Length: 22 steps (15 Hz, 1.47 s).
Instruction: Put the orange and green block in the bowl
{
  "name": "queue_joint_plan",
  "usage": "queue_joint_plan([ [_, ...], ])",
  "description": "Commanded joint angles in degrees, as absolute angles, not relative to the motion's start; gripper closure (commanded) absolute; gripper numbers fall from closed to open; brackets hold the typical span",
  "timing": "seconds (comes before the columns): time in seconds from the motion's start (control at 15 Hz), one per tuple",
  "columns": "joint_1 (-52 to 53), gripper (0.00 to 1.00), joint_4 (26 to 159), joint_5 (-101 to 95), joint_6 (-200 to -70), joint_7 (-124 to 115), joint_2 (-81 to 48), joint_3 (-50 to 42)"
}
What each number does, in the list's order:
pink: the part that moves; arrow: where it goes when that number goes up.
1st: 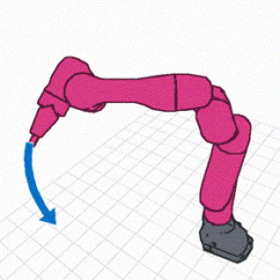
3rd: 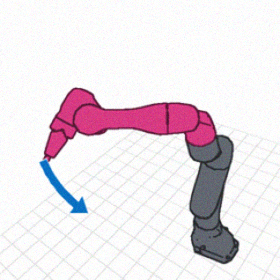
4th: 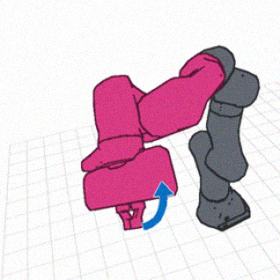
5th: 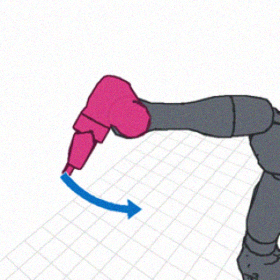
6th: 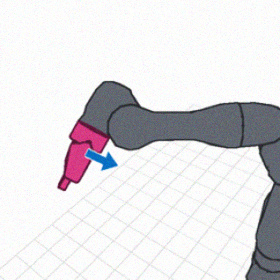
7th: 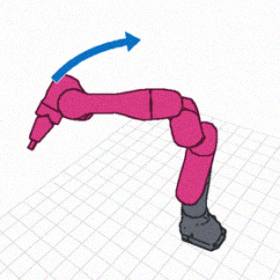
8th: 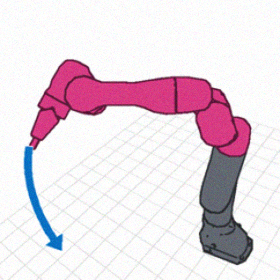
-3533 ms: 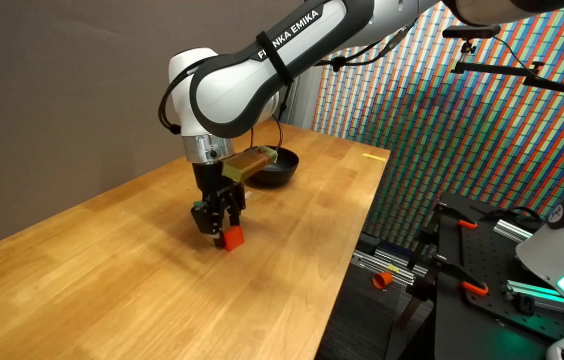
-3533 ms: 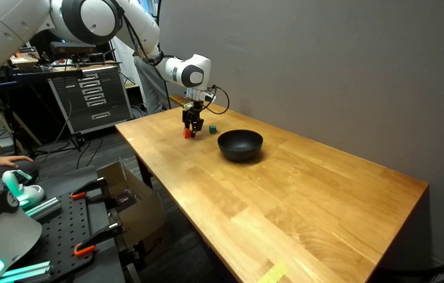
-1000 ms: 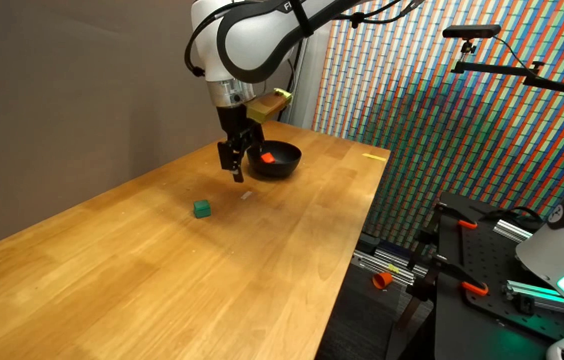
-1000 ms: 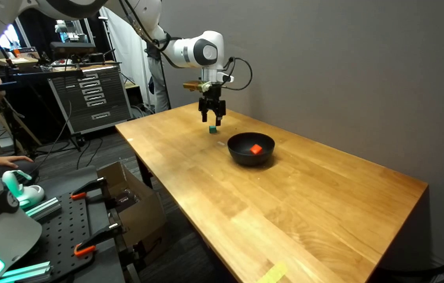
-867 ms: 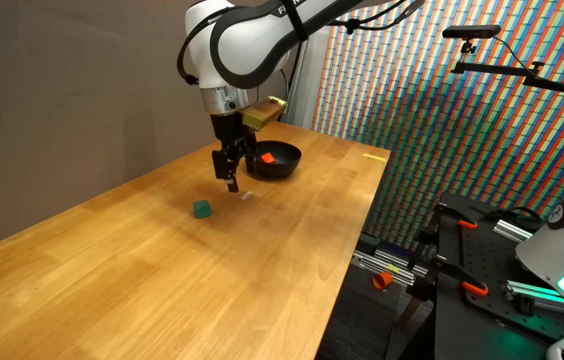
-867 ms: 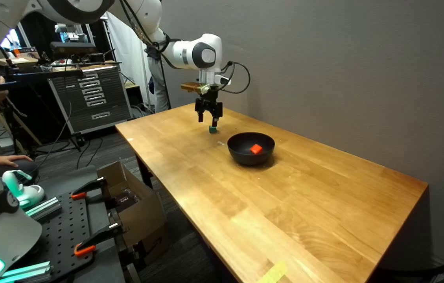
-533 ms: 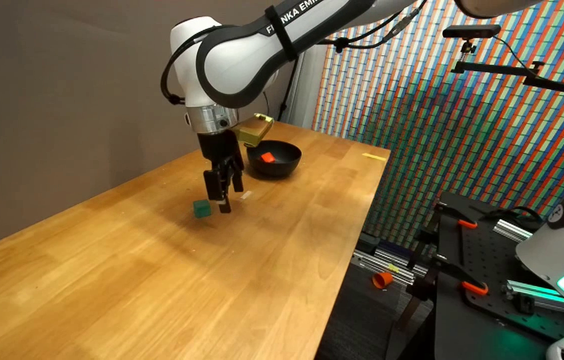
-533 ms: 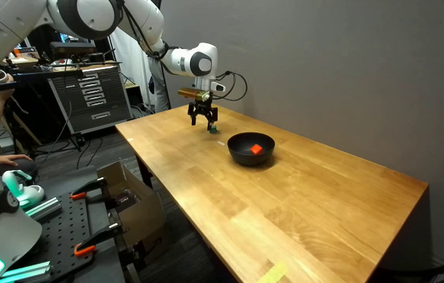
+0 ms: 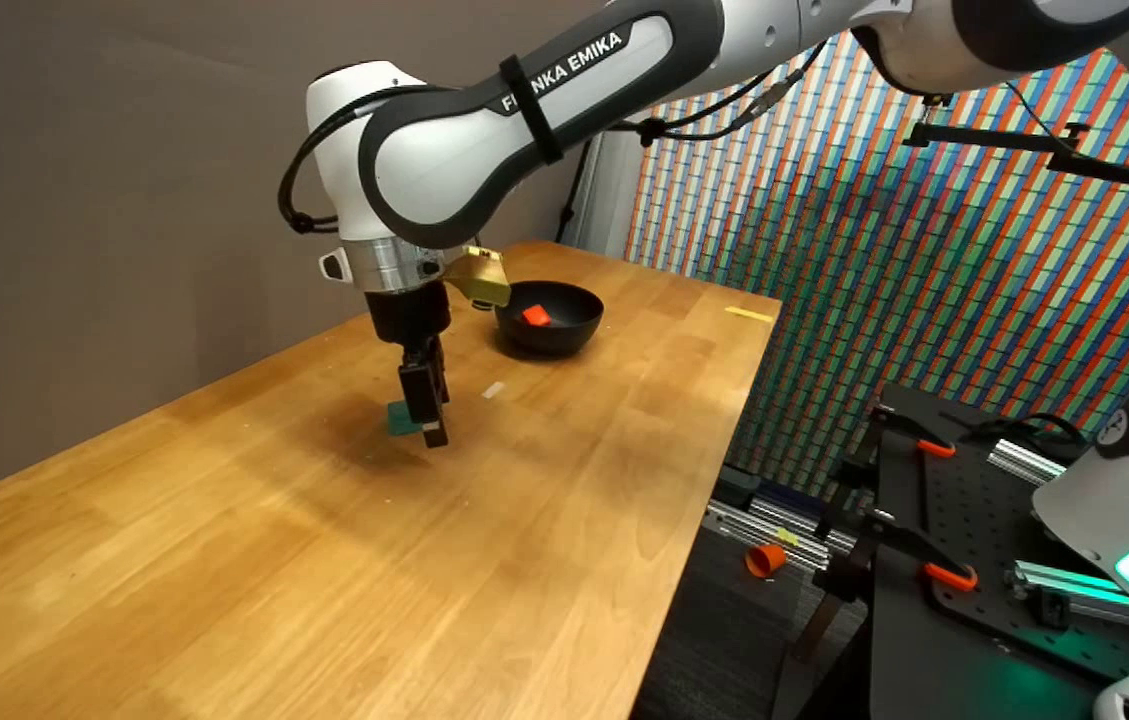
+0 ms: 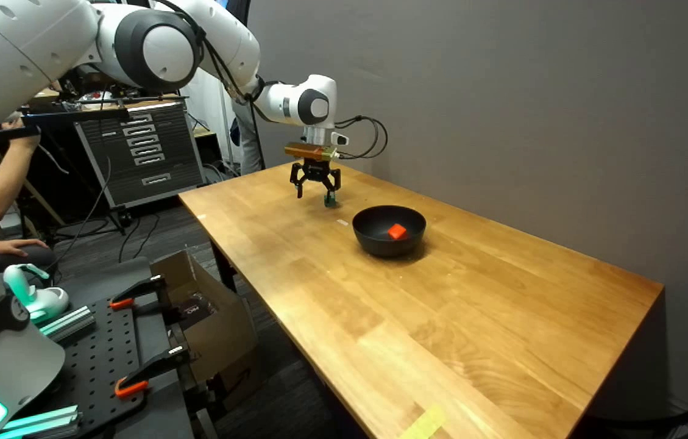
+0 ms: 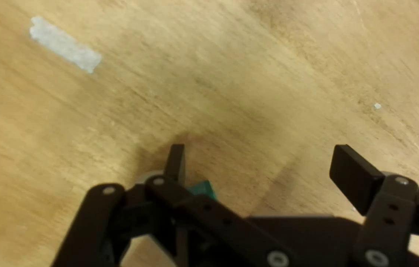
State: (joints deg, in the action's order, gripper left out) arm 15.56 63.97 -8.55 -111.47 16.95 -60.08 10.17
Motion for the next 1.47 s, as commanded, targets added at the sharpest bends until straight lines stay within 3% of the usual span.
queue_joint_plan([
  [0.0, 17.81, 0.00, 55.23, -13.65, -109.72, 21.97, -64.72, 7.52],
  [0.67, 18.90, 0.00, 44.27, -14.45, -110.08, 27.31, -71.85, 7.52],
  [0.73, 19.18, 0.25, 43.40, -14.70, -110.30, 27.34, -72.44, 7.22],
  [0.8, 19.26, 0.26, 42.72, -14.50, -110.00, 26.88, -72.87, 7.12],
  [1.27, 19.01, 0.81, 42.12, -14.93, -106.28, 24.44, -71.83, 6.72],
  [1.4, 18.93, 0.86, 42.15, -15.14, -104.44, 22.33, -70.80, 5.81],
])
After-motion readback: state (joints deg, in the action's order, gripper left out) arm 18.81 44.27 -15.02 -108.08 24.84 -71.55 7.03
